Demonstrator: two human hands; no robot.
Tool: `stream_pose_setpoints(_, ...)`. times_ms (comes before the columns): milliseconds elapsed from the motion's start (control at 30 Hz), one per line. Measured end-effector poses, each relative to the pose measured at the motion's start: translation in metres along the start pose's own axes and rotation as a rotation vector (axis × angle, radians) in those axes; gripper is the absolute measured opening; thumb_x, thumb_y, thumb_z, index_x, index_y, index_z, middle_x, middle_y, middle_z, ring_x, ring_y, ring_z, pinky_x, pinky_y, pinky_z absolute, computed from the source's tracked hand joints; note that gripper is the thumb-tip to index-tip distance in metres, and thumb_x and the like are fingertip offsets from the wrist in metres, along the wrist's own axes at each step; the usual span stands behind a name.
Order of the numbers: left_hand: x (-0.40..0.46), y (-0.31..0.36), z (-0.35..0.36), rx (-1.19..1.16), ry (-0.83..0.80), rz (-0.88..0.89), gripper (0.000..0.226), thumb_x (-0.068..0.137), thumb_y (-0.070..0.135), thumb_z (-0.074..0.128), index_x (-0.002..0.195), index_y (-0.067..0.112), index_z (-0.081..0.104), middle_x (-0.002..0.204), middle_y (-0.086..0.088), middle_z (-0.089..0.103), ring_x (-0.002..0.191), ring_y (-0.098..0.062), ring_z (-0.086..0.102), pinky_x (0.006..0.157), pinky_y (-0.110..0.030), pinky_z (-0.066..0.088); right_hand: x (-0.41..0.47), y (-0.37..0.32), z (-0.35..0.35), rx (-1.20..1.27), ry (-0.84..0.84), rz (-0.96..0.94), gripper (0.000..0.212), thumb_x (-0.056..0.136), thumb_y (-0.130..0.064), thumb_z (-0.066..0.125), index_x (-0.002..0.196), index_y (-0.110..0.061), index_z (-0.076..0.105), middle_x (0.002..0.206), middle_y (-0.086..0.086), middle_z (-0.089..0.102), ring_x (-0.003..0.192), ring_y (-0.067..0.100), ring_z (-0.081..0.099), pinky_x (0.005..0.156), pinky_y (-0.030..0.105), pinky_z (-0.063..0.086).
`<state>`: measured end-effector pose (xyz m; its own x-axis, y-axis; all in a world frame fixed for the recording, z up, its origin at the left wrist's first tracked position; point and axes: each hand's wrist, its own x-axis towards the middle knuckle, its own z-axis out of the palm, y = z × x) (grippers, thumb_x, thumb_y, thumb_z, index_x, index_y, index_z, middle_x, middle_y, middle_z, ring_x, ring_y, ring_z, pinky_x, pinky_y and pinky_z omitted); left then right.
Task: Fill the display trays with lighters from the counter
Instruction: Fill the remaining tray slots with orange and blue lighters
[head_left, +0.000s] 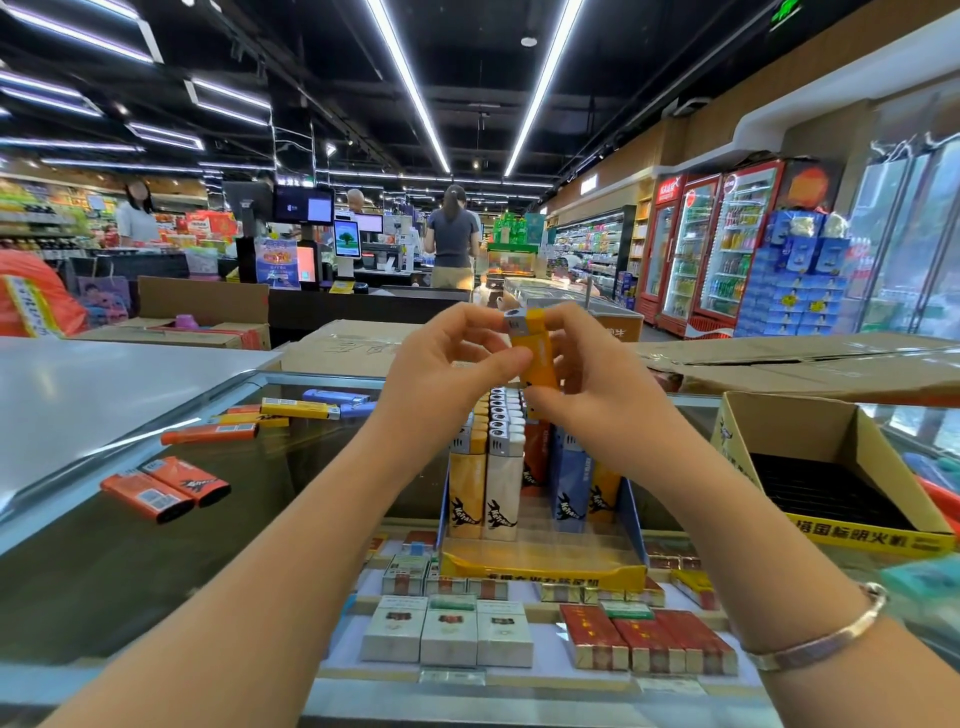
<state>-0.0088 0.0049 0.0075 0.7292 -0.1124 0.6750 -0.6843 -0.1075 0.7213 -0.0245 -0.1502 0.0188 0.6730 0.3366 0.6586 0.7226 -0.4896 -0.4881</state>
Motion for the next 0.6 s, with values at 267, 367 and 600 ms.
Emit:
stream_pose_setpoints(267,-0.003,-0.002,-0.007,0.295,-0.362,-0.096,0.056,0.072,0.051,0.069,0.123,0.048,0.046,0.119,0.029,0.049,0.107,0.017,0.044,0.077,-0.008,0.039,-0.001,-0.002,-0.038,0.155,-0.016,0.088,0.027,0.082,-0.008,0.068,0.095,-0.03,0.06,0.082,0.016,0.067,0.063,0.022,0.063,0.055,0.026,0.053)
stream_pose_setpoints(367,-0.007,-0.007,-0.004,0.494,-0.51,-0.052,0.061,0.07,0.056,0.071,0.125,0.051,0.046,0.127,0.029,0.04,0.11,0.014,0.035,0.081,-0.007,0.03,-0.004,0.001,-0.053,0.172,-0.033,0.158,0.018,0.077,-0.008,0.071,0.085,-0.021,0.062,0.082,0.023,0.066,0.059,0.017,0.062,0.049,0.018,0.047)
stream_pose_setpoints(600,-0.009,-0.012,-0.001,0.62,-0.572,0.039,0.057,0.071,0.059,0.069,0.122,0.057,0.045,0.135,0.027,0.039,0.113,0.016,0.027,0.084,-0.006,0.022,-0.006,0.005,-0.058,-0.064,-0.305,0.273,0.02,0.075,-0.001,0.073,0.081,-0.015,0.06,0.076,0.006,0.062,0.055,0.009,0.062,0.057,0.025,0.054)
